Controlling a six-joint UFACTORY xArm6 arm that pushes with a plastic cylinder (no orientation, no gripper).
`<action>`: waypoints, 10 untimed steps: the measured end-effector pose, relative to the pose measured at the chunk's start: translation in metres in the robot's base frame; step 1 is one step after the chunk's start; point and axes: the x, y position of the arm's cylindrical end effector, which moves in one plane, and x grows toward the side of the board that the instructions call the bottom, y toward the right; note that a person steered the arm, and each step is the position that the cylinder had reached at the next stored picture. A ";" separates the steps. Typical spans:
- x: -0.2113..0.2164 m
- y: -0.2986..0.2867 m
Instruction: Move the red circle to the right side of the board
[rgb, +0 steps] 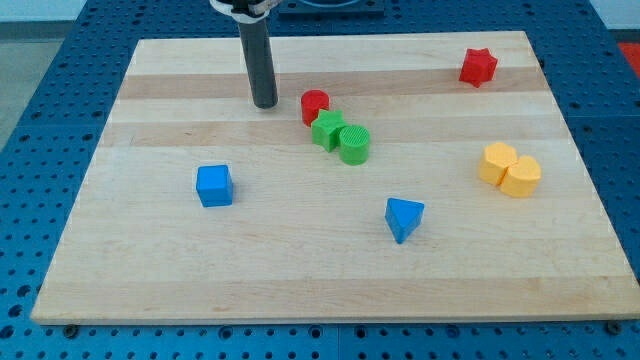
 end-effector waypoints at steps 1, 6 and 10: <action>0.013 0.012; 0.012 0.174; 0.055 0.203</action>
